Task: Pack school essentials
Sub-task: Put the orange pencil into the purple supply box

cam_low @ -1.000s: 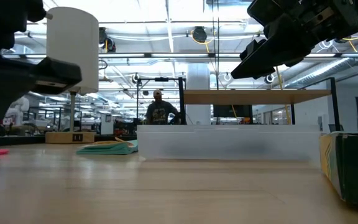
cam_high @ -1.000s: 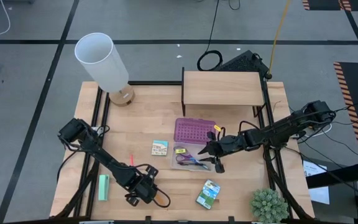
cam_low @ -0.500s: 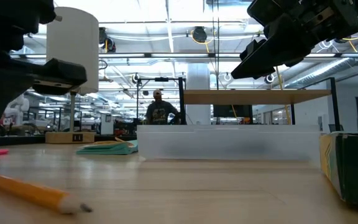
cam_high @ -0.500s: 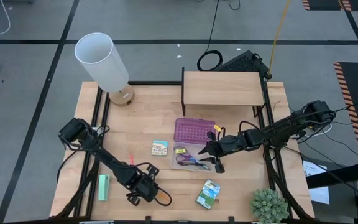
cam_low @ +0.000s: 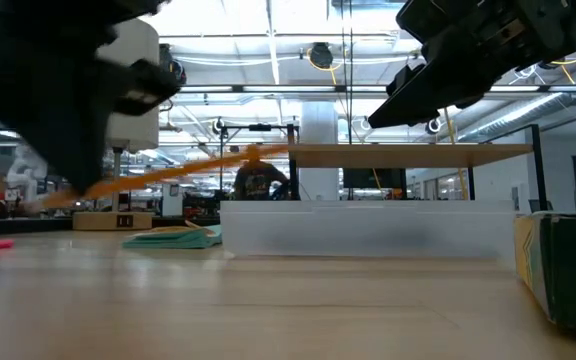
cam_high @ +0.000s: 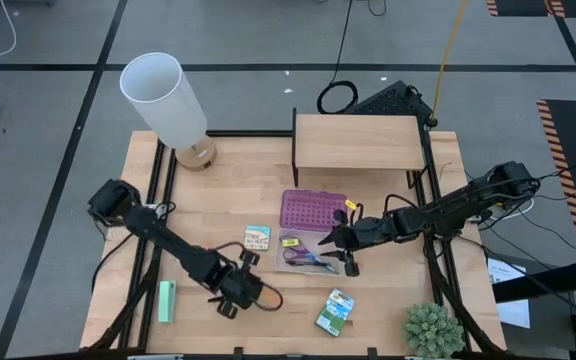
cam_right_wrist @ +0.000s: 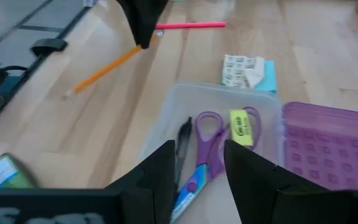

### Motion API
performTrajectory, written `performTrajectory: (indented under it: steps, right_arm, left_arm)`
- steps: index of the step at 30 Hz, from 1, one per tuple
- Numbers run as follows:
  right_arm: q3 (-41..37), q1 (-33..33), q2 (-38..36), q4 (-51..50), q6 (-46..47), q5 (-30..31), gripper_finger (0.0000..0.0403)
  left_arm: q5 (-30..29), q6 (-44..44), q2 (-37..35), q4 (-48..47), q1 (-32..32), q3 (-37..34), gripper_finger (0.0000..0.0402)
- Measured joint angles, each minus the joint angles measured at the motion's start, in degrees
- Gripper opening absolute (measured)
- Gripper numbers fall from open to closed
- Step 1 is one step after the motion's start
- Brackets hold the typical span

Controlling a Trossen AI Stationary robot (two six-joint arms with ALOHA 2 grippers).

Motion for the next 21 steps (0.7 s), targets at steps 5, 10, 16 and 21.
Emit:
performTrajectory:
  steps: [5,10,16,21]
  right_arm:
    - [0.00,0.00,0.00,0.47,-0.42,2.20,0.0130]
    - [0.00,0.60,0.00,5.35,-2.27,7.71,0.0130]
    - [0.00,2.28,0.00,12.81,-5.59,7.64,0.0130]
    - [0.00,2.45,0.00,11.76,-5.60,7.66,0.0130]
  left_arm:
    - [-2.11,-1.26,-3.83,-0.34,2.43,0.06,0.0014]
    - [-2.74,-5.48,-6.47,-2.59,6.48,0.12,0.0006]
    - [-2.53,-8.66,-7.00,-4.48,10.12,0.12,0.0009]
    - [2.44,-9.93,-7.00,-3.72,10.34,0.12,0.0013]
